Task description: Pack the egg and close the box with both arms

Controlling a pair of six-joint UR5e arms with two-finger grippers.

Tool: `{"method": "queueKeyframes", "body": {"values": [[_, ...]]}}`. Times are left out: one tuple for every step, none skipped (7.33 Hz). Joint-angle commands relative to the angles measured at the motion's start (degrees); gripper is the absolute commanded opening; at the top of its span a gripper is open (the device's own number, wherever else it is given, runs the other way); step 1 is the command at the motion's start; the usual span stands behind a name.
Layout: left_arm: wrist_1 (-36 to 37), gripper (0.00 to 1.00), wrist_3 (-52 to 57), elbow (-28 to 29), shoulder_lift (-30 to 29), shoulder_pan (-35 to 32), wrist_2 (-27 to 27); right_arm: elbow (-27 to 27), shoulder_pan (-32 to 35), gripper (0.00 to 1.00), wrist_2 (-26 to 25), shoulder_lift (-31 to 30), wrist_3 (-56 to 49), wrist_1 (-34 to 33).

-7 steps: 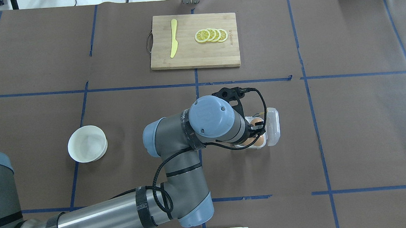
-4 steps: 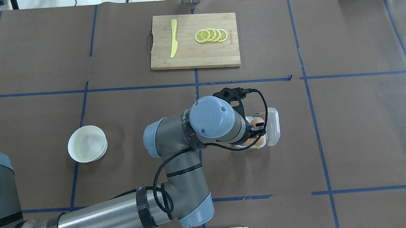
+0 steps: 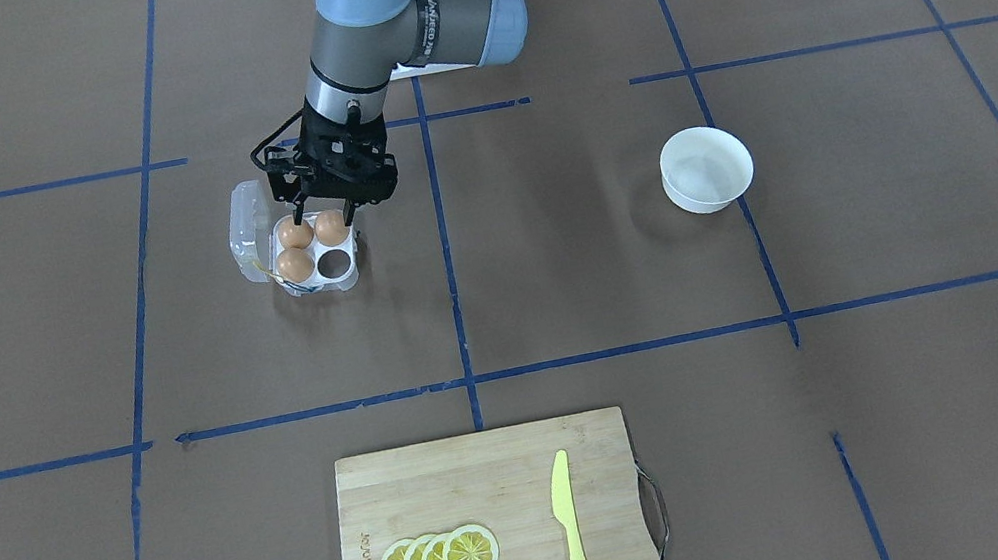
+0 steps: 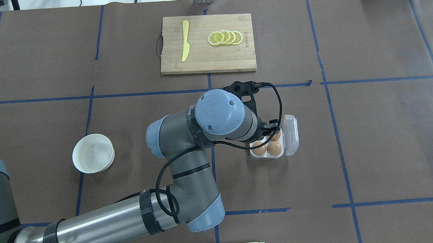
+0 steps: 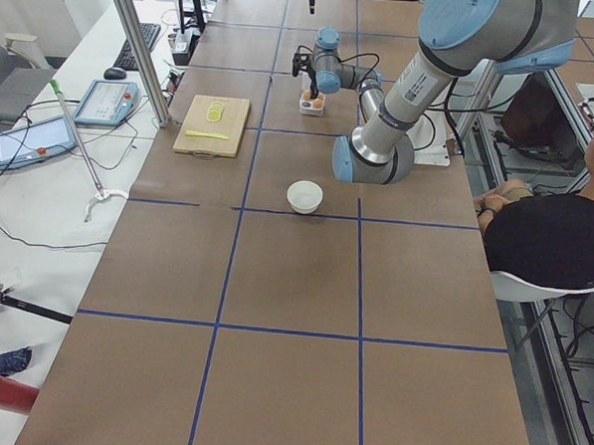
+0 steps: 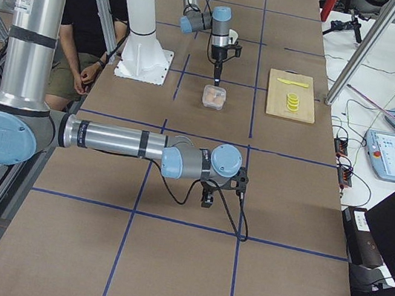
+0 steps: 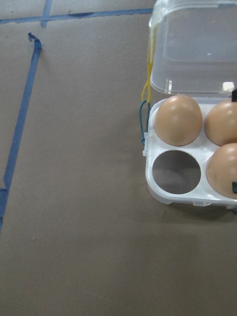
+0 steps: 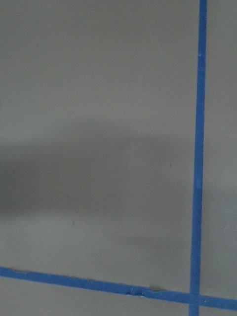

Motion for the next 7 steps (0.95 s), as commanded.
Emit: {"method": "queueKeyframes", "body": {"values": [[3.66,0.62,2.95,-7.06,4.07,-3.3,-3.77,0.13,-7.74,1.0,-0.56,0.67,21.29,15.72],[7.52,0.62,6.89,-13.1,8.1,-5.4,-4.49,0.13,-13.61,1.0,-2.83,2.51,37.0,24.77],[8.69,0.62,10.49,-16.29,11.62,-7.16,-4.59,0.65,-21.76,1.0,-9.38,4.7,51.42,31.82],[8.7,0.62,13.05,-17.8,13.74,-9.79,-5.37,1.26,-29.5,1.0,-16.23,7.42,63.05,36.5],[8.7,0.62,16.47,-18.6,15.59,-12.43,-8.42,3.71,-37.14,1.0,-22.74,10.84,73.26,36.81],[8.7,0.62,20.77,-19.31,17.96,-14.89,-9.15,4.77,-42.88,1.0,-29.33,15.31,78.93,35.77],[8.53,0.62,25.43,-19.4,19.38,-16.83,-9.24,5.39,-44.07,1.0,-31.57,21.19,81.25,30.71]]}}
